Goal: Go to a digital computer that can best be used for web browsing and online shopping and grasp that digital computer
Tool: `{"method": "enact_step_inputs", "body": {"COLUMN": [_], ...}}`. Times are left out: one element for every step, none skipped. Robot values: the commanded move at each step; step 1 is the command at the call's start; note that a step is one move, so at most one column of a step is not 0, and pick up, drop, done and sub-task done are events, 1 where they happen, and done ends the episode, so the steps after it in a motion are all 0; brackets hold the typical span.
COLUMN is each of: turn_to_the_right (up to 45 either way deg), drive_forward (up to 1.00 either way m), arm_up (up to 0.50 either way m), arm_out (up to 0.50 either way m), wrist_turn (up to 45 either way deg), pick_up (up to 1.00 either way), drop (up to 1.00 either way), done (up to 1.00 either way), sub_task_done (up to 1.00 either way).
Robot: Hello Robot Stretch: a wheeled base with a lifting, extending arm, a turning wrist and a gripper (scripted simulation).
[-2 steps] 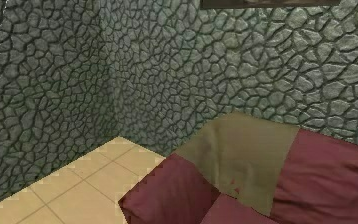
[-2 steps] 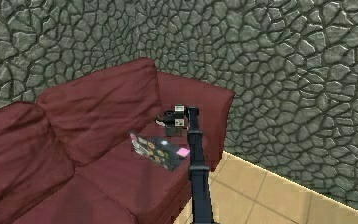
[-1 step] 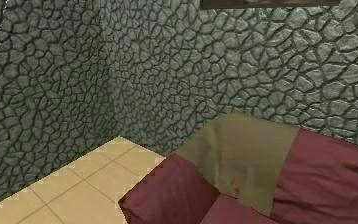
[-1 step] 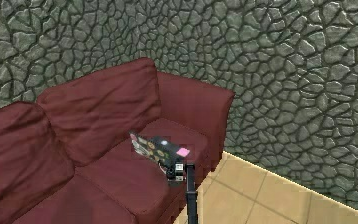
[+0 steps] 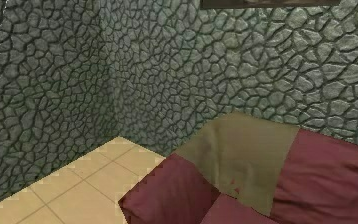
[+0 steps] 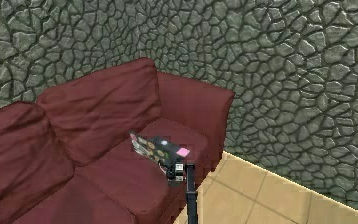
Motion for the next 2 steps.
{"method": "enact_step_inputs", "body": {"turn_to_the_right": [0.0, 0.0], "drive_forward": [0.0, 0.0], "arm_up": [0.1, 0.0], "arm_out": [0.0, 0.0], "wrist_turn": [0.0, 0.0], "pick_up": [0.0, 0.0], "drop": [0.0, 0.0], "done": [0.0, 1.0], "sub_task_done": [0.0, 0.0]}}
